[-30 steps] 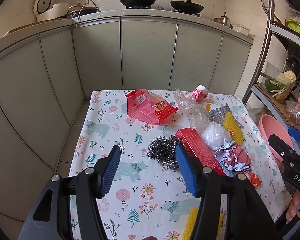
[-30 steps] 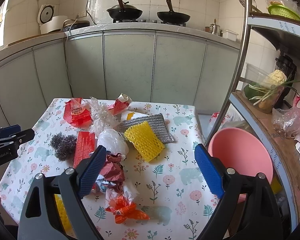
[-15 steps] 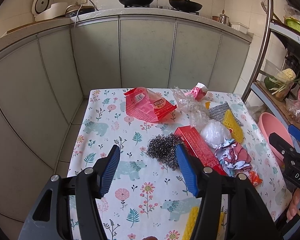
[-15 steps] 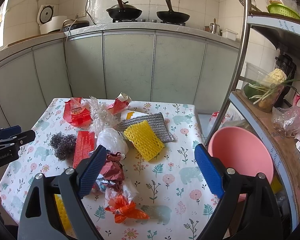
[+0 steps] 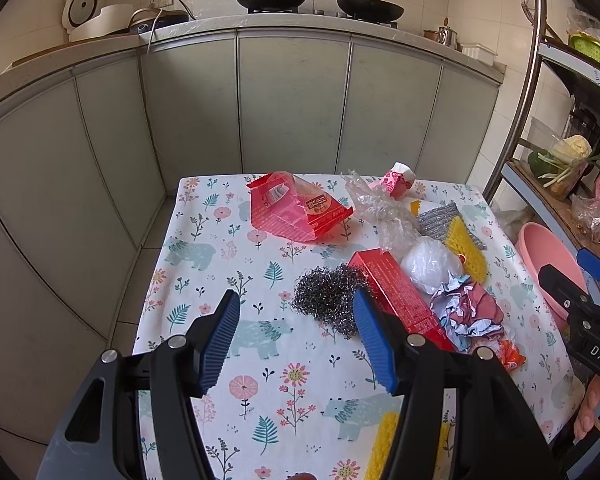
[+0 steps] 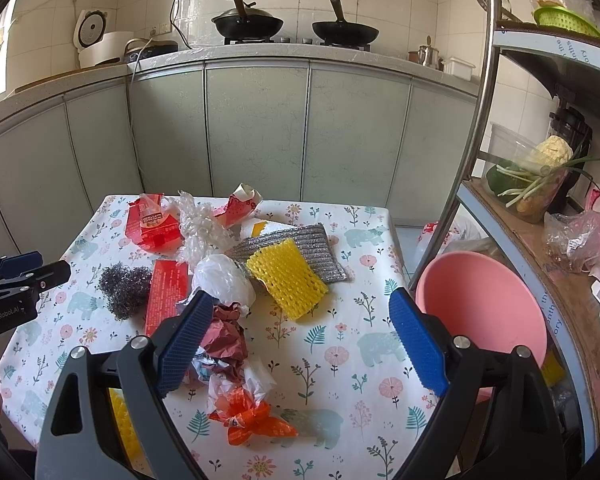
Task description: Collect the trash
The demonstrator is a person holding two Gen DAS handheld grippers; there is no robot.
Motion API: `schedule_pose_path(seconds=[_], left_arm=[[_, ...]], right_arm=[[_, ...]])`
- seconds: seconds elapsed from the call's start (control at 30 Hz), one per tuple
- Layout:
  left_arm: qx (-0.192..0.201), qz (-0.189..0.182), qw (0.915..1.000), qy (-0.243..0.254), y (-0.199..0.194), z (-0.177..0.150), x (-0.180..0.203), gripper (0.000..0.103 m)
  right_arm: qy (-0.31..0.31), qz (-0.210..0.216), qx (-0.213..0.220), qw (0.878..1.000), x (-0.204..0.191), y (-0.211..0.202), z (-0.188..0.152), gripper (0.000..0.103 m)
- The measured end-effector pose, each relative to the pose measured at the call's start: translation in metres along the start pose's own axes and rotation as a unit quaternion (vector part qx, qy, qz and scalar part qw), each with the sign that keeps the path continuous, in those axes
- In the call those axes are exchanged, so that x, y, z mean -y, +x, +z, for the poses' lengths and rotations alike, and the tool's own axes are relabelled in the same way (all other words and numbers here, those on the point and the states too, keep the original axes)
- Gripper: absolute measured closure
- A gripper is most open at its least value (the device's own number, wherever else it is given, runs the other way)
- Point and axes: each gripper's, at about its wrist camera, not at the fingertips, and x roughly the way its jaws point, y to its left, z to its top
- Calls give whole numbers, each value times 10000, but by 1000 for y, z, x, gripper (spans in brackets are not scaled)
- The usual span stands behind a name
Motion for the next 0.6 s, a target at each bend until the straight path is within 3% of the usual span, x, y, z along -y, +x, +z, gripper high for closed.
schedule_pose_path(seconds=[0.6], left_arm=[[-40, -21, 10000, 21, 3, -2, 0, 41]], right_arm=[[20, -4, -15, 10000, 1, 0, -1, 13]])
